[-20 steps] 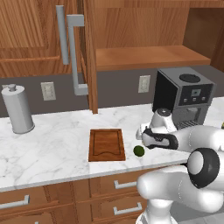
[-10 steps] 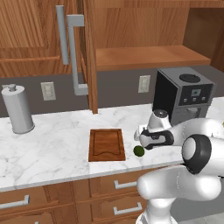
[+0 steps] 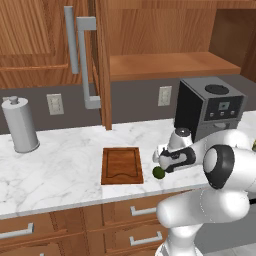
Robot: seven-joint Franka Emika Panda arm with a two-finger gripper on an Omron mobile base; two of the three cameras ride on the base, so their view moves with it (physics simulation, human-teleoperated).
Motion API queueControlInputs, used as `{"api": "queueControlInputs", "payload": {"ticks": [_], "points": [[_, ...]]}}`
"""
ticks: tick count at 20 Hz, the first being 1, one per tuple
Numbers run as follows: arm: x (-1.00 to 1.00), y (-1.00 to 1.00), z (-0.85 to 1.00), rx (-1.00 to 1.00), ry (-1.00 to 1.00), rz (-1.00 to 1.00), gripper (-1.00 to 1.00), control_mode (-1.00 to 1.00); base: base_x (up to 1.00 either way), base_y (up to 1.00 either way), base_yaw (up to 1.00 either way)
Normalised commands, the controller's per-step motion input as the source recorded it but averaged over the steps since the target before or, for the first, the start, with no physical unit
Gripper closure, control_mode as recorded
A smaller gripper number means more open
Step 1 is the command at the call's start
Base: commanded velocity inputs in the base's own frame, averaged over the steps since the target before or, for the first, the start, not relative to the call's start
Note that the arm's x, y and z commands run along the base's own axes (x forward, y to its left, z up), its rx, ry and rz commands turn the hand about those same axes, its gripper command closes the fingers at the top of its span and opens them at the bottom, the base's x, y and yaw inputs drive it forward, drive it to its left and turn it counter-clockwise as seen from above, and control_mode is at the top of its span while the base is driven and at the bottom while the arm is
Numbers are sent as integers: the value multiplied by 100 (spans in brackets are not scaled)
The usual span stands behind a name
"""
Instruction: Open the cabinet. Place the bowl and condiment on the counter. Then place the lime and garlic on the cutting board.
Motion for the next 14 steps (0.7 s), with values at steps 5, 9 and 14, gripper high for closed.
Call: {"api": "queueControlInputs", "payload": {"ticks": [5,9,14], "points": [[0,0,-11,0,0,0,100,-100,0,0,0],[0,5,8,0,-2,0,100,-100,0,0,0],[0,20,29,0,-2,0,100,-100,0,0,0]]}}
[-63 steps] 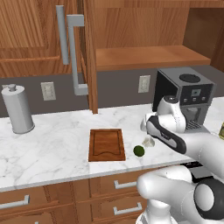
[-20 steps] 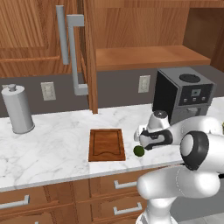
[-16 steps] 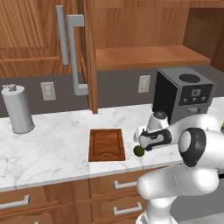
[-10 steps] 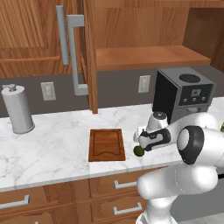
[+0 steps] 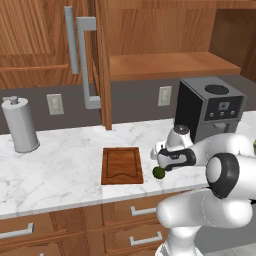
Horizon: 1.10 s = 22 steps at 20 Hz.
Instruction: Open the cabinet. Place the bowl and condiment on the counter. Then place the lime and garlic on the cutting board.
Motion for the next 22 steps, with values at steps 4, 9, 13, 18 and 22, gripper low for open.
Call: {"api": "queueControlInputs", "payload": {"ticks": [4,9,13,18,22], "points": [[0,33,34,0,0,0,100,-100,0,0,0],[0,37,28,0,0,1,100,-100,0,0,0],[4,38,18,0,0,1,100,-100,0,0,0],[8,38,7,0,0,1,100,-100,0,0,0],[16,34,0,0,0,0,100,-100,0,0,0]]}}
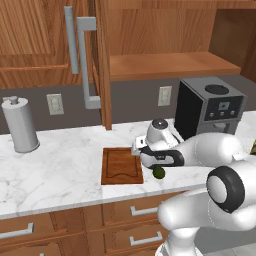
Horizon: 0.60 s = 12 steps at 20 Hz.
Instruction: Open the cabinet. Place the bowl and condiment on the counter. Then place the lime and garlic on the cutting board.
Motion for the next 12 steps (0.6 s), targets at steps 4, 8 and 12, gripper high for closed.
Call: {"api": "queueControlInputs", "payload": {"ticks": [4,8,12], "points": [[21,35,0,0,2,0,100,-100,0,0,0],[21,36,0,0,2,0,100,-100,0,0,0],[21,33,-4,0,3,0,100,-100,0,0,0]]}}
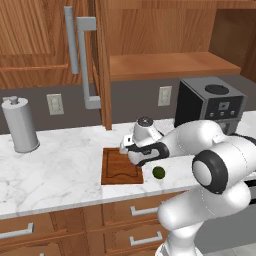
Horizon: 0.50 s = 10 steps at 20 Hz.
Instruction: Open the cabinet. Place the bowl and condiment on the counter. Then place the lime and garlic on the cutting board.
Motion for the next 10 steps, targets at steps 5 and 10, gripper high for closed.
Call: {"api": "queueControlInputs", "payload": {"ticks": [5,10], "points": [[18,29,-19,0,4,0,100,-100,0,0,0],[18,23,-21,0,4,0,100,-100,0,0,0]]}}
